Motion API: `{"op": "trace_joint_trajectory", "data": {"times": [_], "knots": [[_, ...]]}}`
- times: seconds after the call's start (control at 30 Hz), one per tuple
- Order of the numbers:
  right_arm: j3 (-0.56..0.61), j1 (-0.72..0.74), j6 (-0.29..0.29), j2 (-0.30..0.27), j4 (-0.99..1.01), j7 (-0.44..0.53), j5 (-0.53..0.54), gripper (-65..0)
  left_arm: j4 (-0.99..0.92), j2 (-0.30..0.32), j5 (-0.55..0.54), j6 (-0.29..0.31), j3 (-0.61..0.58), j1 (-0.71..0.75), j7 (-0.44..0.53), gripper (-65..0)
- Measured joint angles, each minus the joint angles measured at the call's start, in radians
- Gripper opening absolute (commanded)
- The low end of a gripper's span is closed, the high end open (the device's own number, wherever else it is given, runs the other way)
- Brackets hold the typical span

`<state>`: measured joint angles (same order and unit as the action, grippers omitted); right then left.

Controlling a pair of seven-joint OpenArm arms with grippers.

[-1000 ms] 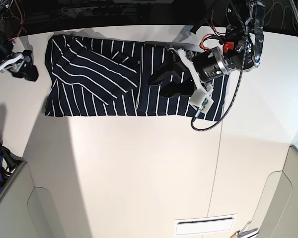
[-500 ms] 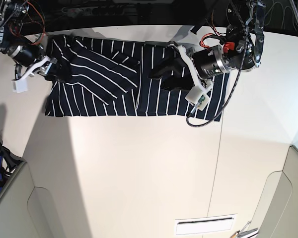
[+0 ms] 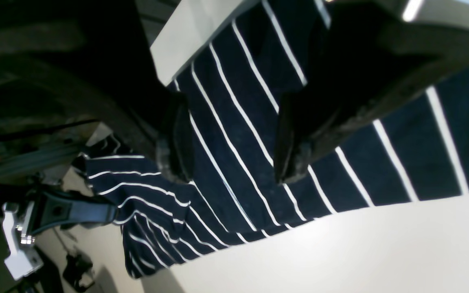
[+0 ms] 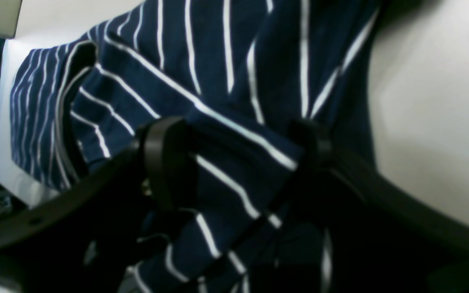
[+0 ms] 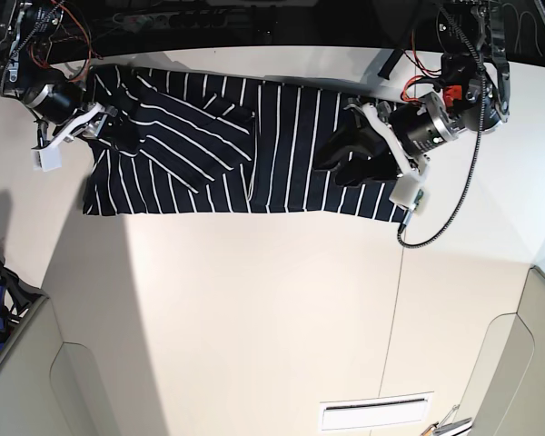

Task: Fold the T-shirt properly

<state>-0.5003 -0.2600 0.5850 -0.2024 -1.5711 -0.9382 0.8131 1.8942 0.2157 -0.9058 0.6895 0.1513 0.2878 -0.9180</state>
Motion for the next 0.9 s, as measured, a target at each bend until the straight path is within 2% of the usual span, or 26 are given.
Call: {"op": "trace_joint_trajectory", "data": {"times": [0.23,0.37,0.5,0.73,0.9], "knots": [[0.000,0.014,-0.005,0.000,0.000,0.067,-0.115,-26.9,0.000,0.000,-0.080,0.000,0.076,0.000,-0.077,-30.6],[0.000,0.027,-0.006,0.000,0.001,0.066,-0.123,-26.9,0.000,0.000,-0.091,0.000,0.108,0.000,-0.081,-30.6],[-0.006,0.036,-0.008,-0.002,-0.006,0.036,-0.087,-26.9,0.000,0.004,-0.095,0.000,0.129,0.000,-0.081,-30.6],[-0.108,0.042,-0.009,-0.002,-0.098,0.024,-0.066,-27.0,0.000,0.062,-0.097,0.000,0.129,0.000,-0.085,-30.6],[-0.133,0.042,-0.008,-0.003,-0.074,0.039,-0.138,-27.0,0.000,0.073,-0.099,0.000,0.129,0.000,-0.085,-30.6]]}}
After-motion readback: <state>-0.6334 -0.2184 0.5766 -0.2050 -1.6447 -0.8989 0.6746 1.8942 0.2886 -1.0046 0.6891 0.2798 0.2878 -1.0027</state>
